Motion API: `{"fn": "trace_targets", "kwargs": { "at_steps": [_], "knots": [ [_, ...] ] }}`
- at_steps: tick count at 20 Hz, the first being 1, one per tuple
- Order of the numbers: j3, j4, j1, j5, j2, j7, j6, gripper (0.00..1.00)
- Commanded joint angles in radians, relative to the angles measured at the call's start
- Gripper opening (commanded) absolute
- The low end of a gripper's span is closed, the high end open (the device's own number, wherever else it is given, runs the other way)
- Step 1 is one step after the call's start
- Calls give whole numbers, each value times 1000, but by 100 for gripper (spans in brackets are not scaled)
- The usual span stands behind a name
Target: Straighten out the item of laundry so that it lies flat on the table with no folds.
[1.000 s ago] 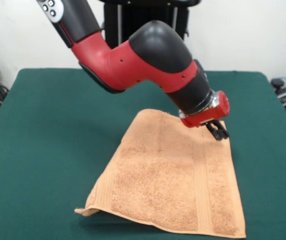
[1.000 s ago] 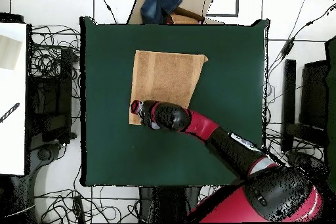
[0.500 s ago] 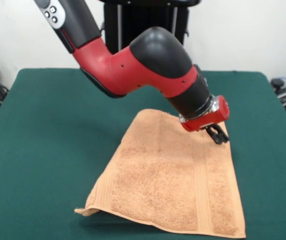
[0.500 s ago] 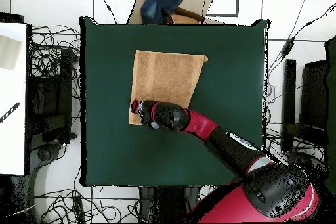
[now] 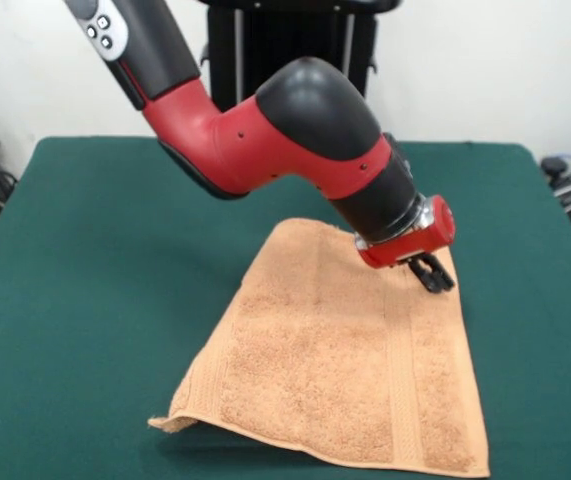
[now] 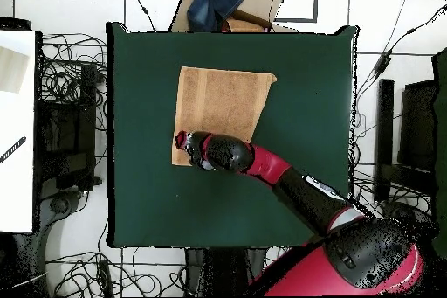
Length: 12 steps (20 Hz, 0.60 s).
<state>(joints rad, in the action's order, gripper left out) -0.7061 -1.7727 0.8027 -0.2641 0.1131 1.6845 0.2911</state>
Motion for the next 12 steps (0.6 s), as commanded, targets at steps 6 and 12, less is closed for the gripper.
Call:
{"fn": "trace_targets", "kwargs": {
  "at_steps": [6, 12],
  "knots": [
    [-46, 160, -14, -53, -95, -70, 17, 0],
    [-73, 220, -52, -84, -237, -63, -87, 0]
  ]
}}
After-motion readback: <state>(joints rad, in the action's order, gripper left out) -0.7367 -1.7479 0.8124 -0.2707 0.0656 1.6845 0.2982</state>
